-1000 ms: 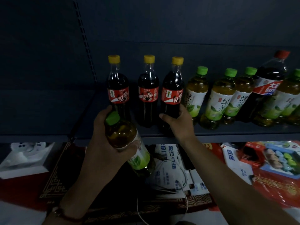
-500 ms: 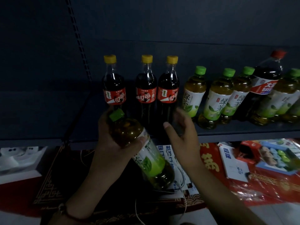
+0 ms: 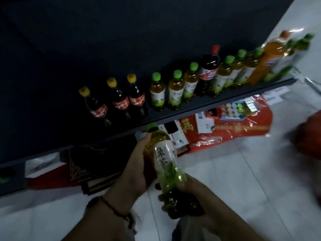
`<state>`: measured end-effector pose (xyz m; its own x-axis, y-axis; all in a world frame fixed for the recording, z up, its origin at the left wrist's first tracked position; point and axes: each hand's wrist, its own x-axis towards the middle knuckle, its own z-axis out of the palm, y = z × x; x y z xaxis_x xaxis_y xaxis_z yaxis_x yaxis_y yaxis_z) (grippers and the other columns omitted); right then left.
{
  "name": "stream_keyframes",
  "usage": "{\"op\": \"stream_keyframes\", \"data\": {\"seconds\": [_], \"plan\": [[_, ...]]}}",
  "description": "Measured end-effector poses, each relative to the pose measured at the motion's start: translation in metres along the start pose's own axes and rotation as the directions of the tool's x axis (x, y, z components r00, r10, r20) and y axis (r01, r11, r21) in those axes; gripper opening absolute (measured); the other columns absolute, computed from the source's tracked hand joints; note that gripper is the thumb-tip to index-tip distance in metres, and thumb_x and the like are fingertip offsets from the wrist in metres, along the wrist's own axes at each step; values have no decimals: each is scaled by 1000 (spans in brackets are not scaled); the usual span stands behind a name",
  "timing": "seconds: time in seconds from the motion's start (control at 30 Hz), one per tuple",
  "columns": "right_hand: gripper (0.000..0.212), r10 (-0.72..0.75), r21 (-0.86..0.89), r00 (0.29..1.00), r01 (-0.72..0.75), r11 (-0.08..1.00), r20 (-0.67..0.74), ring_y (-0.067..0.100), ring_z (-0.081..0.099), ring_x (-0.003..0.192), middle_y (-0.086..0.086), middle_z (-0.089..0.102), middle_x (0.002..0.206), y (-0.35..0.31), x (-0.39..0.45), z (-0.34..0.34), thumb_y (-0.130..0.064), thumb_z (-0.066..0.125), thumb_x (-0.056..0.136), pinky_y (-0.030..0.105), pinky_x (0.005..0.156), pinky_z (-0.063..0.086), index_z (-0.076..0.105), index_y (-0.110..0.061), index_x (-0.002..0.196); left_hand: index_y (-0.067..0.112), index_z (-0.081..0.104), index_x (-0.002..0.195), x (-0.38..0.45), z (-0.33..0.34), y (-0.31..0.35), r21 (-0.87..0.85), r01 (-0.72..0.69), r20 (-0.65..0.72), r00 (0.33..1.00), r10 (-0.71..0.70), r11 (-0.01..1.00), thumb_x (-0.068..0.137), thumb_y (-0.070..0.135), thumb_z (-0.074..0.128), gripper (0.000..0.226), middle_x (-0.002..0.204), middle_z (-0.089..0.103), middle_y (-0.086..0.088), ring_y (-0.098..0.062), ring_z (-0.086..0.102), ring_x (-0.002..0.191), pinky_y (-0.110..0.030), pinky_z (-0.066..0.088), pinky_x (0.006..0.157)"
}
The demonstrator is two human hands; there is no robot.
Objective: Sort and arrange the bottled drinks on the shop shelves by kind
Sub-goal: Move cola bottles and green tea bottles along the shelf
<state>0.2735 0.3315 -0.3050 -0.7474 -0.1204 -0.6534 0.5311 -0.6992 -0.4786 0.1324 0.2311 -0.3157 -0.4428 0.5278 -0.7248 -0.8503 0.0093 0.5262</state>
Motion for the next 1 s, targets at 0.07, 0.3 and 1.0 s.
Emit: {"op": "stream_keyframes", "data": {"seconds": [0.07,0.3,1.0], "plan": [[79,12,206,997,-28,978,77,42,64,97,32,58,119,-11,-62,26,-23,87,56,49,78,55,59,6,125,5,68,117,-57,38,12,53,52,51,997,-55,997,83,50,59,57,109,70,-18,-33,68,94,-43,53,87],[92,85,209,992,-103,972,93,40,58,109,29,59,124,-53,-218,89,-22,92,45,47,86,54,56,2,127,38,54,130,-202,145,43,511,-244,144,970,198,824,76,33,81,61,116,70,3,-20,69,105,-46,57,88],[57,-339,-853,934,264,451,110,2,69,77,-6,71,94,-150,-269,158,-32,82,68,18,63,55,55,-26,118,38,60,120,-333,127,91,339,-567,80,813,577,751,67,36,80,57,115,71,5,-14,68,105,-32,57,82]]}}
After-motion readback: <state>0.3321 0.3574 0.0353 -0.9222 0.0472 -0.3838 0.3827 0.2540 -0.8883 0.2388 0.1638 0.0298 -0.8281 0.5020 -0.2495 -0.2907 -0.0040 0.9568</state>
